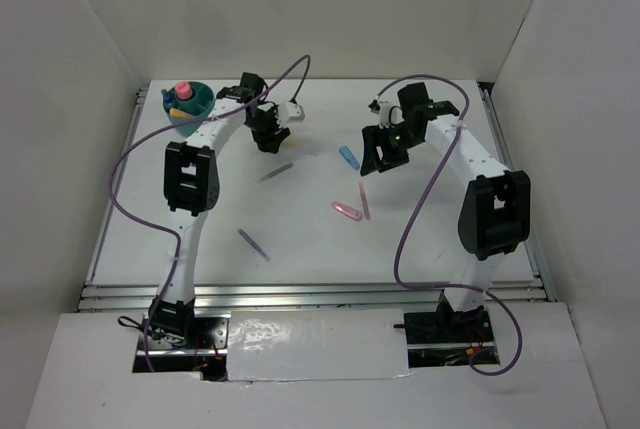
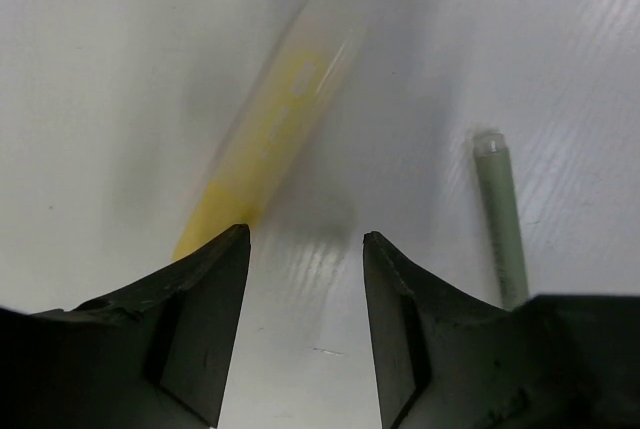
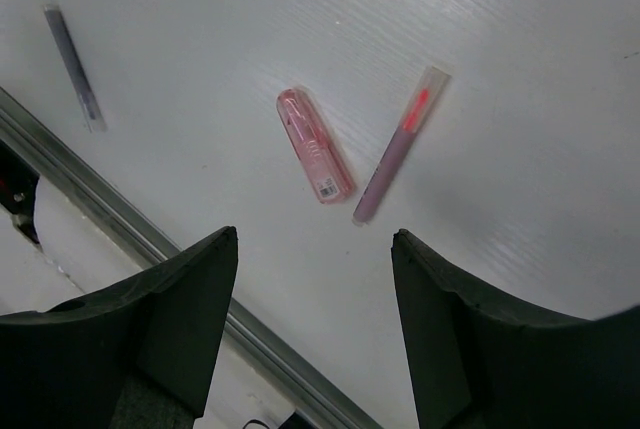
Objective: Sort the stationery into containers
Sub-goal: Pick up the stationery from the center of the board.
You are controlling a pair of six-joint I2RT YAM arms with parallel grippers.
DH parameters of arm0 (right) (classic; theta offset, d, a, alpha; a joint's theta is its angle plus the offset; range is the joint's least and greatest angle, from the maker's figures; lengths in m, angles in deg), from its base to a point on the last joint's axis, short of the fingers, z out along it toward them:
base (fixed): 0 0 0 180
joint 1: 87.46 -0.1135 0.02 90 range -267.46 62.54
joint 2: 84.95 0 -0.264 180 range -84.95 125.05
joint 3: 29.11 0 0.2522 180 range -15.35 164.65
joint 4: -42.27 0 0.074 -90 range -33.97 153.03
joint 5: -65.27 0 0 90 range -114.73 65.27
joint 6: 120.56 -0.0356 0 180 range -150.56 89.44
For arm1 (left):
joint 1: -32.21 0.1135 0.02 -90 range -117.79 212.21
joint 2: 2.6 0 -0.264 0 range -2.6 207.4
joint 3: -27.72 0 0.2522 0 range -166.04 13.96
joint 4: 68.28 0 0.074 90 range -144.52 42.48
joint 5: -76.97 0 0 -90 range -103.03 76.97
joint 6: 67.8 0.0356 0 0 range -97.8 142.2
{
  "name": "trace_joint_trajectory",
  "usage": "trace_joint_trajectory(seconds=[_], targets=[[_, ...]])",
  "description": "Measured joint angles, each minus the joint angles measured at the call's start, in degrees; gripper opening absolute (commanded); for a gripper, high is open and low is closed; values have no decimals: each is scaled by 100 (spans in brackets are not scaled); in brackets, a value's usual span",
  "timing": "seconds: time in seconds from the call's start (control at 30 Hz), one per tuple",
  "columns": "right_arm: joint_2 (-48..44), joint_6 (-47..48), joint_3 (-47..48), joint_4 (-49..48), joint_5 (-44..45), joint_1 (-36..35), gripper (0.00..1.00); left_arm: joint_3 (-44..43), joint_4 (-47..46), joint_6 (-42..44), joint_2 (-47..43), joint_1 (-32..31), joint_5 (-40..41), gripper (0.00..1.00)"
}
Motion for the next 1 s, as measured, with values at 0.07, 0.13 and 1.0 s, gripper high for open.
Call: trace_joint_trajectory(seconds=[0.07,0.13,1.0], targets=[[0,0,-11,-2,-44,2,70,57,-131,66,0,48,9,60],[0,0,-15,2,-70,2,70,109,-238,87,0,105,11,59],[2,24,-249,44,-227,111,70,1696,-2518,208,-557,549,-1329,68]])
